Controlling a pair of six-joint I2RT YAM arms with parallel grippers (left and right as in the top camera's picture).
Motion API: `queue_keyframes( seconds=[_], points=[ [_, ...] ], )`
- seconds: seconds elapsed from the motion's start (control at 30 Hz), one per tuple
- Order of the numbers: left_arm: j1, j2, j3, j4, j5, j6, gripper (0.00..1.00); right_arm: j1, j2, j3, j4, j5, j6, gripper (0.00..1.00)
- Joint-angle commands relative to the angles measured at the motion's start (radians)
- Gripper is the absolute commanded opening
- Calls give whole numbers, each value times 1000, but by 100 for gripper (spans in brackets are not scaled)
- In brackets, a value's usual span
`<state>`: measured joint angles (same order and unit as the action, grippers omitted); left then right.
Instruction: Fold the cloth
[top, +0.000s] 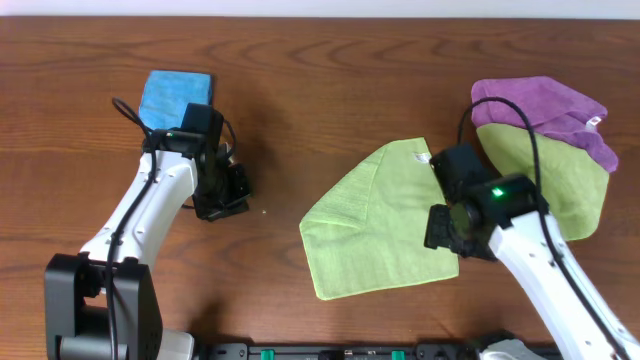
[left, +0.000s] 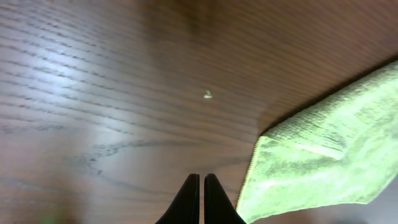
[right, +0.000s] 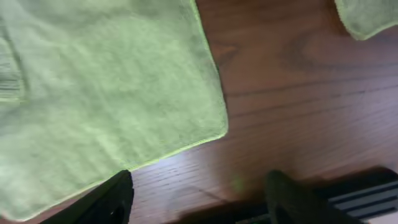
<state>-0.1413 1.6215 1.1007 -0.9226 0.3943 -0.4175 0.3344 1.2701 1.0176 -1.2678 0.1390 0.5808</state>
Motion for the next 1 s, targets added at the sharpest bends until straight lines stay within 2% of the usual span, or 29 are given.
queue_keyframes(
  seconds=[0.0, 0.1, 0.23, 0.37, 0.4, 0.5, 0.53, 0.63, 0.77, 0.97],
  points=[
    [0, 5, -2, 8, 29, 10, 6, 8, -38, -2, 32, -49, -42, 70],
    [0, 5, -2, 19, 52, 11, 6, 8, -36, -5, 153, -190, -154, 65],
    [0, 5, -2, 23, 104, 14, 7, 8, 4, -24, 273, -252, -160, 63],
    [0, 5, -2, 23, 152, 14, 16, 8, 80, -70, 390, -328, -159, 64],
    [0, 5, -2, 23, 162, 14, 22, 8, 111, -89, 437, -362, -159, 64],
    [0, 5, -2, 23, 188, 14, 28, 8, 179, -127, 549, -435, -139, 66],
    [0, 5, -2, 23, 193, 14, 33, 8, 199, -137, 579, -446, -130, 66],
    [1, 5, -2, 23, 223, 23, 57, 11, 262, -148, 648, -478, -121, 66],
    [0, 5, -2, 23, 257, 30, 77, 34, 319, -148, 701, -487, -108, 66],
    [0, 5, -2, 22, 331, 40, 82, 86, 372, -148, 777, -486, -61, 63]
  ],
)
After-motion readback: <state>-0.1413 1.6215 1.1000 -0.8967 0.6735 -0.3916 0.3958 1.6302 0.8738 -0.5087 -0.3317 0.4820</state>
